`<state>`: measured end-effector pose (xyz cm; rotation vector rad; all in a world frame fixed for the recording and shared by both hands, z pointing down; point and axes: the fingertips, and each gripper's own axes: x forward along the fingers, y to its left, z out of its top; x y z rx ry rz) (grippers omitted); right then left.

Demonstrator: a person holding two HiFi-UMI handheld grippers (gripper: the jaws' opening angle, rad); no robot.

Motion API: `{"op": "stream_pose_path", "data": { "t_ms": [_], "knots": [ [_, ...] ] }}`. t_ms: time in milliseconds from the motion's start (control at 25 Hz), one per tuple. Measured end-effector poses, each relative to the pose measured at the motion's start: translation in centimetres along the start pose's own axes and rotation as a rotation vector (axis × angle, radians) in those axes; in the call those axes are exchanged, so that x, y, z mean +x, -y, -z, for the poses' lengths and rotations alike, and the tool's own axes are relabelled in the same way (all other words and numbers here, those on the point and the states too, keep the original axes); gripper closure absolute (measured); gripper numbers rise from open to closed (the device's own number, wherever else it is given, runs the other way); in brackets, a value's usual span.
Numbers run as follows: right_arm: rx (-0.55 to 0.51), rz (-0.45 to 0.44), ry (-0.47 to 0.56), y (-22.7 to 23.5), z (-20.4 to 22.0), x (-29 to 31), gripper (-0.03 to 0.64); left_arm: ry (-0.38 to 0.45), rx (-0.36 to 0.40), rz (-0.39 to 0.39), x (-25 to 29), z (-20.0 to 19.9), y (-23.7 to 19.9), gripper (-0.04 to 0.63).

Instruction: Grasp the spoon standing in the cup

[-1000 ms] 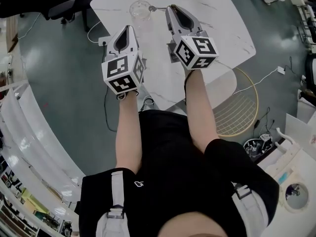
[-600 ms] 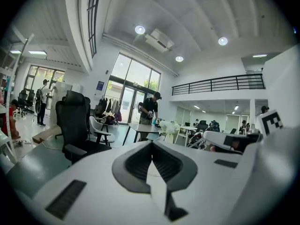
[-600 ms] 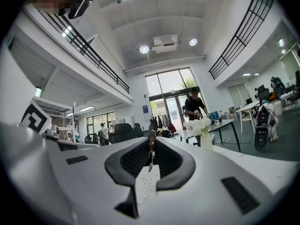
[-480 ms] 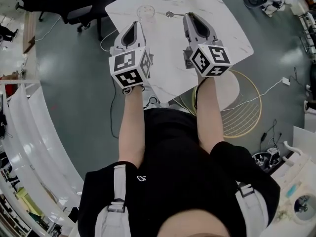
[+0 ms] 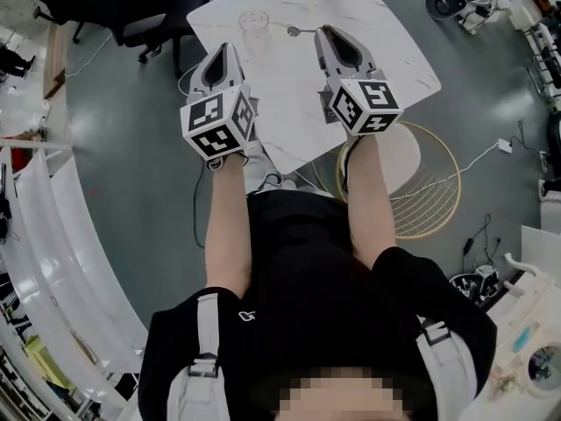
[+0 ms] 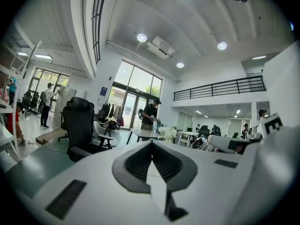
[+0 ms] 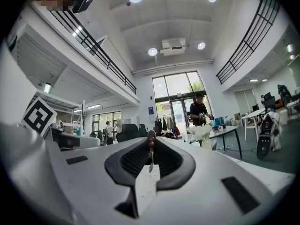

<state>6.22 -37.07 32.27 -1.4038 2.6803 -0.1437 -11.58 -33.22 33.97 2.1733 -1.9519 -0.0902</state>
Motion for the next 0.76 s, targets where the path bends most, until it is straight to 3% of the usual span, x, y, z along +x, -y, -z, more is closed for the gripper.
{"op": "stream_pose_path", "data": {
  "t_ms": [760],
  "knots": [
    [-0.011,-0.001,-0.003,0.9,0.1,-1.5,0.571,-0.004,0.005,0.022,-0.4,-0.2,2.1,0.58]
  ]
}}
